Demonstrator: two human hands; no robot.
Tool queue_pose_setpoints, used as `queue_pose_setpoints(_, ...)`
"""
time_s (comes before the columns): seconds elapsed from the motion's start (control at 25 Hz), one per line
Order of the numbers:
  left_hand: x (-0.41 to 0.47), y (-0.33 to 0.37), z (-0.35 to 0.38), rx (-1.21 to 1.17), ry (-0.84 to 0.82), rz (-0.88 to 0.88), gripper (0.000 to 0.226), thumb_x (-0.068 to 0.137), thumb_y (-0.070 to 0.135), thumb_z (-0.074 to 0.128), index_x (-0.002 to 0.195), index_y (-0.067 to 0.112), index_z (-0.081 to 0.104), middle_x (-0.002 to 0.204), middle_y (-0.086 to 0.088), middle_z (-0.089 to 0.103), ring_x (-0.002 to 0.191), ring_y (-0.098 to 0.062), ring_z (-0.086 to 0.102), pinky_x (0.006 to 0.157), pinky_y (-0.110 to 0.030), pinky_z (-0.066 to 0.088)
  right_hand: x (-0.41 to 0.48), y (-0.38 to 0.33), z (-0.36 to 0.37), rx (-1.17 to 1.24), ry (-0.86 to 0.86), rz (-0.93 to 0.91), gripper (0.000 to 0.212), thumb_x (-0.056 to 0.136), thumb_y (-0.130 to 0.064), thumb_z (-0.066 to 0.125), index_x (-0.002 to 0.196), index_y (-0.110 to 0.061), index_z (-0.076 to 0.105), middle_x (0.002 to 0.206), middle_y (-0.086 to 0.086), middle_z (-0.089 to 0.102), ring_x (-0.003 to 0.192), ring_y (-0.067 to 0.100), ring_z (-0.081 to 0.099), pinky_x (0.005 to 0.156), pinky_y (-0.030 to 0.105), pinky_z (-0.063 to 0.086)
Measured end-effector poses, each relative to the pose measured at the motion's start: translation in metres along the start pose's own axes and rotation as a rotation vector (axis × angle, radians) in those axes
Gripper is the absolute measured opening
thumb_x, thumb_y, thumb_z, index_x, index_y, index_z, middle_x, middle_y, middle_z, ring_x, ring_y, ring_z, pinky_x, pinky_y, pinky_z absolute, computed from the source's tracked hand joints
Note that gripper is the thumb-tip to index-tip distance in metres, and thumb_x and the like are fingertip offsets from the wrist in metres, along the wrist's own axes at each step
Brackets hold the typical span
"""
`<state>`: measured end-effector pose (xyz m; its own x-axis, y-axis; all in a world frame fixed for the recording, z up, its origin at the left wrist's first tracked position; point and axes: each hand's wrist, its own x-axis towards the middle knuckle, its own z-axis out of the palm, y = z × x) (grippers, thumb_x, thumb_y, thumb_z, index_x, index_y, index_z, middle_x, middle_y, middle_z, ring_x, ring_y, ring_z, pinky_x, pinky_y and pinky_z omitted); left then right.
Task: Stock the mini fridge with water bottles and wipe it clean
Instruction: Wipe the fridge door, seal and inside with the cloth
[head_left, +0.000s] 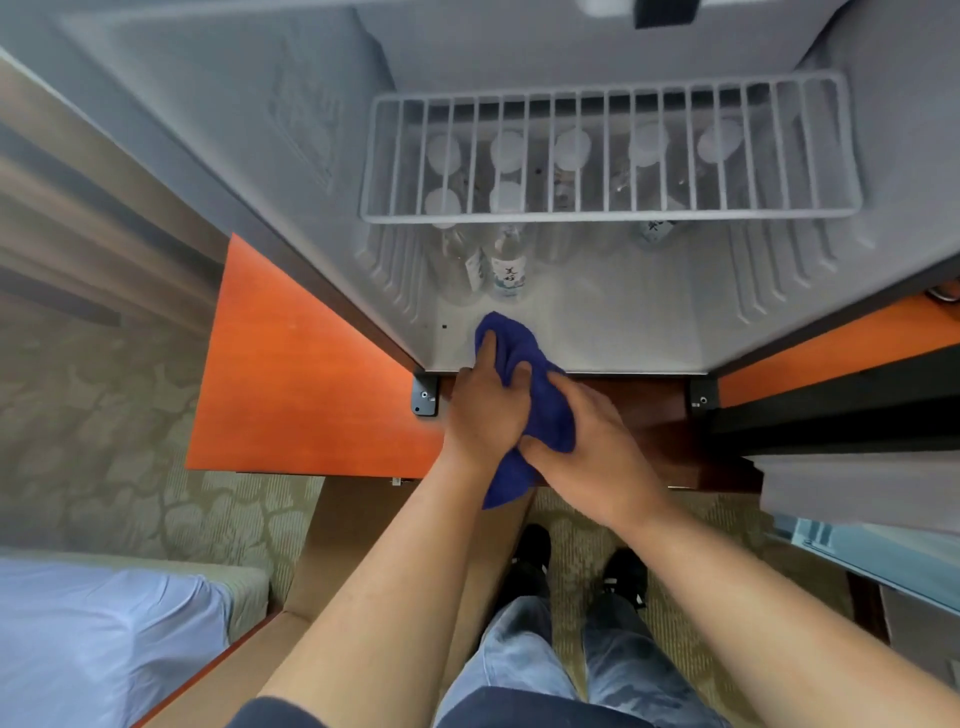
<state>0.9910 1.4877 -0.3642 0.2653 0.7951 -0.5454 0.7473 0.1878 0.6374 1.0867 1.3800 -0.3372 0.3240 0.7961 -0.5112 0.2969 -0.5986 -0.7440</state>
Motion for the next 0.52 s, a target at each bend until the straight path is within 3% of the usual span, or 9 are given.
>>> queue_pose_setpoints(0.08, -0.001, 0.002, -0.007, -0.195, -0.043, -0.06, 0.072, 0.103, 0.041, 0.052, 0.164, 0.024, 0.016, 0.162, -0.006, 0.038, 0.144, -0.025, 0.043, 0.116, -0.035, 0.037, 0.017, -0.01, 0.008, -0.067, -0.063, 0.001, 0.092, 0.083, -0.031, 0.077, 0.159, -0.035, 0.026, 0.159, -0.001, 0.031, 0.142, 0.016, 0.04, 0.104, 0.02, 0.034)
queue_pose_setpoints(0.24, -0.002, -0.009, -0.023, -0.421, -0.113, -0.071, 0.083, 0.089, 0.042, 0.068, 0.161, 0.028, 0.028, 0.156, -0.003, 0.047, 0.138, -0.019, 0.05, 0.117, -0.037, 0.039, 0.053, -0.022, 0.016, -0.106, -0.004, 0.041, 0.113, 0.059, -0.061, 0.075, 0.157, -0.042, 0.021, 0.137, 0.012, 0.053, 0.121, 0.028, 0.06, 0.1, 0.038, 0.052)
queue_pose_setpoints(0.32, -0.006, -0.019, -0.027, -0.466, -0.127, -0.062, 0.094, 0.075, 0.052, 0.067, 0.159, 0.032, 0.032, 0.151, -0.001, 0.053, 0.134, -0.016, 0.054, 0.115, -0.039, 0.043, 0.064, -0.023, 0.016, -0.124, 0.043, -0.02, 0.098, 0.065, -0.059, 0.072, 0.152, -0.043, 0.03, 0.12, 0.008, 0.061, 0.109, 0.026, 0.064, 0.093, 0.038, 0.054)
queue_pose_setpoints(0.36, -0.008, -0.023, -0.028, -0.45, -0.13, -0.051, 0.091, 0.077, 0.052, 0.065, 0.159, 0.032, 0.031, 0.151, 0.0, 0.053, 0.133, -0.014, 0.054, 0.114, -0.038, 0.044, 0.066, -0.024, 0.017, -0.167, 0.054, -0.057, 0.087, 0.074, -0.051, 0.073, 0.151, -0.043, 0.034, 0.113, 0.005, 0.06, 0.105, 0.025, 0.063, 0.091, 0.036, 0.053)
queue_pose_setpoints(0.44, -0.007, -0.026, -0.034, -0.385, -0.105, 0.009, 0.073, 0.096, 0.037, 0.06, 0.161, 0.033, 0.027, 0.151, 0.004, 0.051, 0.127, -0.008, 0.053, 0.106, -0.02, 0.043, 0.07, -0.03, 0.021, -0.23, 0.099, -0.121, 0.072, 0.087, -0.04, 0.07, 0.151, -0.044, 0.036, 0.103, 0.004, 0.057, 0.099, 0.026, 0.061, 0.088, 0.037, 0.052)
queue_pose_setpoints(0.52, 0.001, -0.024, -0.041, -0.342, -0.063, 0.041, 0.065, 0.104, 0.027, 0.052, 0.162, 0.034, 0.023, 0.141, 0.012, 0.05, 0.118, -0.004, 0.052, 0.085, -0.003, 0.039, 0.08, -0.039, 0.028, -0.217, 0.116, -0.129, 0.068, 0.091, -0.036, 0.065, 0.151, -0.047, 0.035, 0.102, 0.008, 0.058, 0.095, 0.029, 0.062, 0.086, 0.037, 0.053)
